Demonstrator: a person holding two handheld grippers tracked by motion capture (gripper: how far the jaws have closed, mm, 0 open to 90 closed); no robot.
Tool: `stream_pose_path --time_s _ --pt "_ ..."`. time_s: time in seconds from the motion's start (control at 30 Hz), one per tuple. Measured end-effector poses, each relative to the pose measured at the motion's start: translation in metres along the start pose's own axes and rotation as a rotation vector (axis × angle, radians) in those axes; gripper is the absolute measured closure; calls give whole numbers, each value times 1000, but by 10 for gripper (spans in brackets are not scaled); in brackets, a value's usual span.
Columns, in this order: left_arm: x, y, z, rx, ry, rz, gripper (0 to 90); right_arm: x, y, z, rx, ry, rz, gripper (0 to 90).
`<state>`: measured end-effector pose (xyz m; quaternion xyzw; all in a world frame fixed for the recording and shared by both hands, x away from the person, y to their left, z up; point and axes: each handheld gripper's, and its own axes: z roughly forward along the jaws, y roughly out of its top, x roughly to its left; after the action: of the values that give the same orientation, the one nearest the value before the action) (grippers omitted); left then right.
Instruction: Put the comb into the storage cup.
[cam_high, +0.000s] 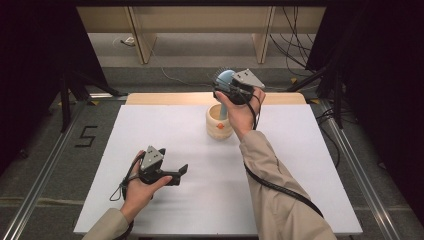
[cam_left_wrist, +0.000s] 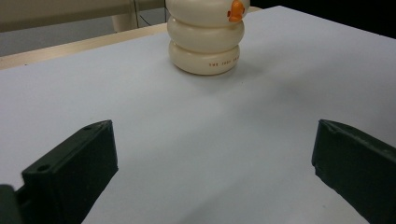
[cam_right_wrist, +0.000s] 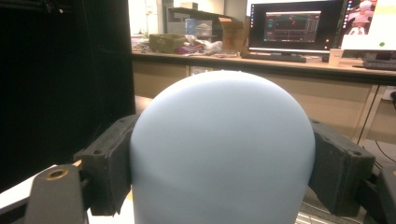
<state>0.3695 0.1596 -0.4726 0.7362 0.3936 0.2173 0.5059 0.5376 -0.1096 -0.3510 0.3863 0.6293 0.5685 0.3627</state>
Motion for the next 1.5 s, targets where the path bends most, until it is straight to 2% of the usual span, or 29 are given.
stream_pose_path --time_s 1.5 --pt "0 0 0 -1 2 0 0 -1 -9 2 17 4 5 203"
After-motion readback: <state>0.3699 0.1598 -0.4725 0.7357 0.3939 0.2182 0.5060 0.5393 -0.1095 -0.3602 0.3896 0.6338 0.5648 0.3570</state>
